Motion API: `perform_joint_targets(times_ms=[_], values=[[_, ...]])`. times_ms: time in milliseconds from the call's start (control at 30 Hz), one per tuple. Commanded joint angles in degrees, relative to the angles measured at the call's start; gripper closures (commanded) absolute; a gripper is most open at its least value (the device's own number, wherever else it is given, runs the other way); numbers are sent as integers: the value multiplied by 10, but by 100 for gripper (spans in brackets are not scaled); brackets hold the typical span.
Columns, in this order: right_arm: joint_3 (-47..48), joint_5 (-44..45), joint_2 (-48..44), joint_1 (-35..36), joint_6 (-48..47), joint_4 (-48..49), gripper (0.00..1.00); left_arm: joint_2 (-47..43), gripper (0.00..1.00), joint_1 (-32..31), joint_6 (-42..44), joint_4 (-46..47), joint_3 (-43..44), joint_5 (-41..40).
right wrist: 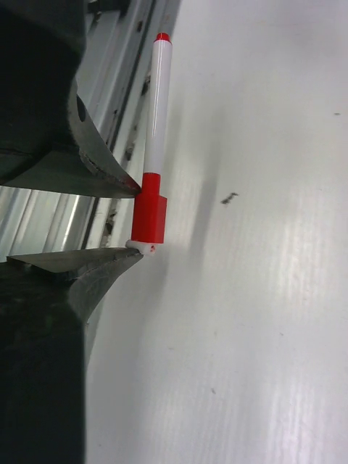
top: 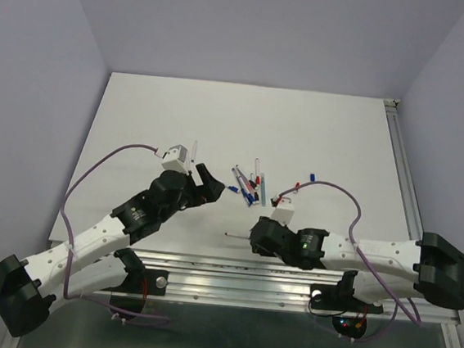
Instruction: Open the pen caps
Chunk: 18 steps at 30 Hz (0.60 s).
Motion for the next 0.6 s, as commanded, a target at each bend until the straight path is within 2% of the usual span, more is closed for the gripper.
perform_joint_targets(times_ms=[0, 200, 300, 367, 567], values=[[41, -16, -5, -75, -12, 60, 83, -27, 1, -4, -4, 84, -34, 45], [90, -39, 13, -135, -41, 105, 84, -29, 1, -7, -15, 143, -65, 71], [118, -52, 35, -153, -48, 114, 84, -15, 1, -16, -34, 212, -86, 86], [132, -64, 44, -157, -50, 123, 84, 0, 1, -28, -41, 241, -89, 74], [147, -71, 66, -165, -35, 161, 84, 22, 1, -56, -62, 247, -89, 14]])
